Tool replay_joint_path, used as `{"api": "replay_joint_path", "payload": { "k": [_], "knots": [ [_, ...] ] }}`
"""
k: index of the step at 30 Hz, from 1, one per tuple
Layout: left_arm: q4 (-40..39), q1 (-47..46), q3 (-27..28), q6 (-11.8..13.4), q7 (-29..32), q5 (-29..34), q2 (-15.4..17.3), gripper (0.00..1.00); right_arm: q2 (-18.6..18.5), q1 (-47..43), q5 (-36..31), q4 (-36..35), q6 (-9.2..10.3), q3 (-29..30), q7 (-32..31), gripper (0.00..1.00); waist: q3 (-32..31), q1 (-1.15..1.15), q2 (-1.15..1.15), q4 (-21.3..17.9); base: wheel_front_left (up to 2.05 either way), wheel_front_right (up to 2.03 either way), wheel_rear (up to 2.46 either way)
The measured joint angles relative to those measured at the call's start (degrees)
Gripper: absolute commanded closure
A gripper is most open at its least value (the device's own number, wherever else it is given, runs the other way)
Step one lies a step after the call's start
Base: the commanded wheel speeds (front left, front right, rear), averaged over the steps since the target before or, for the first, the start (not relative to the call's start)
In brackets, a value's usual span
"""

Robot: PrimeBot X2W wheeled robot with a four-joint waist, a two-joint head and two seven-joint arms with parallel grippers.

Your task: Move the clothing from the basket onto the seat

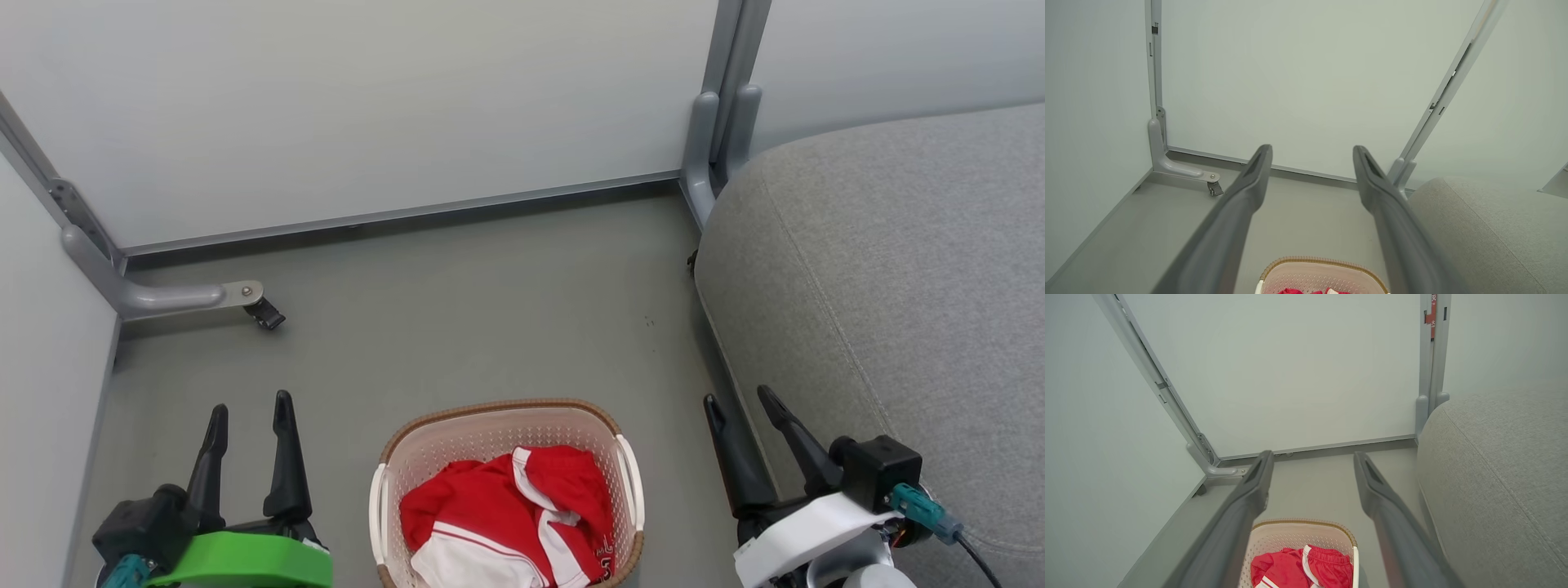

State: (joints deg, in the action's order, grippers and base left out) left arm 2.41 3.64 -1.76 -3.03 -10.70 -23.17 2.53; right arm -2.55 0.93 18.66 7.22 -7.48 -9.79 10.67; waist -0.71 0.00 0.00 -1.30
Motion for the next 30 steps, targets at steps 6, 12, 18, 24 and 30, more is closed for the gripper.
{"api": "replay_joint_path", "payload": {
  "k": [6,12,18,24,30],
  "knots": [
    [-0.2,0.2,-0.3,-0.1,-0.8,3.0,0.0,0.00,0.0,-0.2,-2.8,0.0,-0.01,-0.1,0.8,0.00,-0.2,0.00,0.00,-0.1,0.00,0.00,0.00],
    [-0.2,0.9,-0.8,-0.5,-1.5,6.1,0.0,0.00,-0.1,-0.4,-5.0,-0.1,-0.01,0.2,1.5,0.00,-0.4,0.00,0.00,-0.2,0.00,0.00,0.00],
    [-0.2,1.6,-1.3,-0.6,-2.2,9.1,0.1,0.00,-0.1,-1.0,-6.5,-0.4,-0.01,1.1,2.1,0.00,-0.6,0.00,0.00,-0.3,0.00,0.00,0.00],
    [-0.3,1.9,-1.7,-0.9,-2.8,11.6,0.1,0.00,-0.1,-1.2,-8.7,-0.6,-0.01,1.2,2.8,0.00,-0.7,0.00,0.00,-0.4,0.00,0.00,0.00],
    [-0.3,2.3,-2.0,-1.0,-3.5,13.9,0.1,0.00,-0.1,-1.3,-11.4,-1.0,-0.01,0.7,3.5,0.00,-0.9,0.00,0.00,-0.5,0.00,0.00,0.00]
  ]
}}
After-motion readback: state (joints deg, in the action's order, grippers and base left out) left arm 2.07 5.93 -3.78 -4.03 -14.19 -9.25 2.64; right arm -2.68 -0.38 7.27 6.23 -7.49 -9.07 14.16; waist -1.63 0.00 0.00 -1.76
